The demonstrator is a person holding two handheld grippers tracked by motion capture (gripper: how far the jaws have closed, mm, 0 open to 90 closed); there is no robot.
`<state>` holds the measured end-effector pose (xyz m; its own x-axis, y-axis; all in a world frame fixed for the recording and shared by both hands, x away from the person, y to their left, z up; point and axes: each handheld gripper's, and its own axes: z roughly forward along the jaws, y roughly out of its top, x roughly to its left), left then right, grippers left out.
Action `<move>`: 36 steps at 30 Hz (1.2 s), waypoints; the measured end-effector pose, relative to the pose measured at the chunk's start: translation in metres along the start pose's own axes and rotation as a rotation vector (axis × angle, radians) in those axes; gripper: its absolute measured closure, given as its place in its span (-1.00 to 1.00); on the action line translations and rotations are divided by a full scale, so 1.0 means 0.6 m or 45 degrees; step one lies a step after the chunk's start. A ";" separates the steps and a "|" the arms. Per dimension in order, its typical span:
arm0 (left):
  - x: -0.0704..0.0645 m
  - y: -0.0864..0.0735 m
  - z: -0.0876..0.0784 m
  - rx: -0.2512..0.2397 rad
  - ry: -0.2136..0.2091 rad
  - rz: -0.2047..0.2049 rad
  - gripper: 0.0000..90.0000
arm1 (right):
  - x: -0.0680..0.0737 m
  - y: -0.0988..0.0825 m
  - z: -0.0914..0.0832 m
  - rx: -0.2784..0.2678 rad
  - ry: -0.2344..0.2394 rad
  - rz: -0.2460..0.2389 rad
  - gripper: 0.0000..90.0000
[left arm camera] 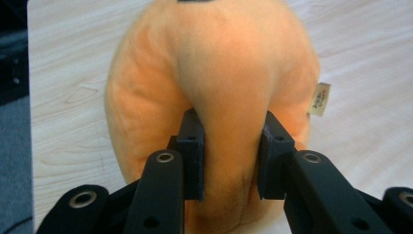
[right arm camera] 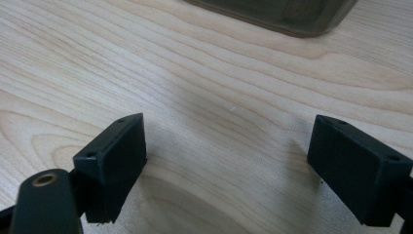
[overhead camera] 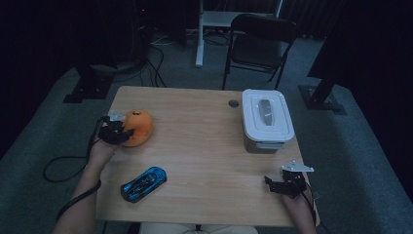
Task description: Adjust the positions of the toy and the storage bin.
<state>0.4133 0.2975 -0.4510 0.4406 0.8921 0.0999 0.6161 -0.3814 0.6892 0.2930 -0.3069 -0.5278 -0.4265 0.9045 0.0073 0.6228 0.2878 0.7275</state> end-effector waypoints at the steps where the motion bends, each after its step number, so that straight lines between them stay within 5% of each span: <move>1: -0.001 -0.003 -0.009 0.007 -0.005 0.021 0.56 | 0.000 0.000 0.000 0.000 0.000 0.000 -0.69; 12: -0.018 -0.056 -0.095 0.017 -0.072 0.133 0.55 | 0.000 0.000 0.000 0.001 -0.001 0.000 -0.69; 18: -0.025 -0.090 -0.089 0.059 -0.119 0.134 0.54 | 0.000 0.000 0.000 0.000 0.000 0.000 -0.69; 20: -0.027 -0.095 -0.086 0.053 -0.096 0.138 0.51 | 0.000 0.000 0.000 0.001 0.000 0.000 -0.69; 28: -0.017 -0.092 -0.108 -0.013 -0.180 0.045 -0.39 | 0.000 0.000 0.000 0.004 0.006 -0.002 -0.72; 36: -0.027 -0.078 -0.129 -0.072 -0.206 -0.003 -0.66 | 0.000 0.000 0.000 0.007 -0.001 0.005 -0.72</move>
<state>0.3269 0.3199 -0.4296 0.5417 0.8404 -0.0154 0.5811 -0.3612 0.7293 0.2933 -0.3070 -0.5277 -0.4234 0.9059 0.0097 0.6279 0.2858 0.7239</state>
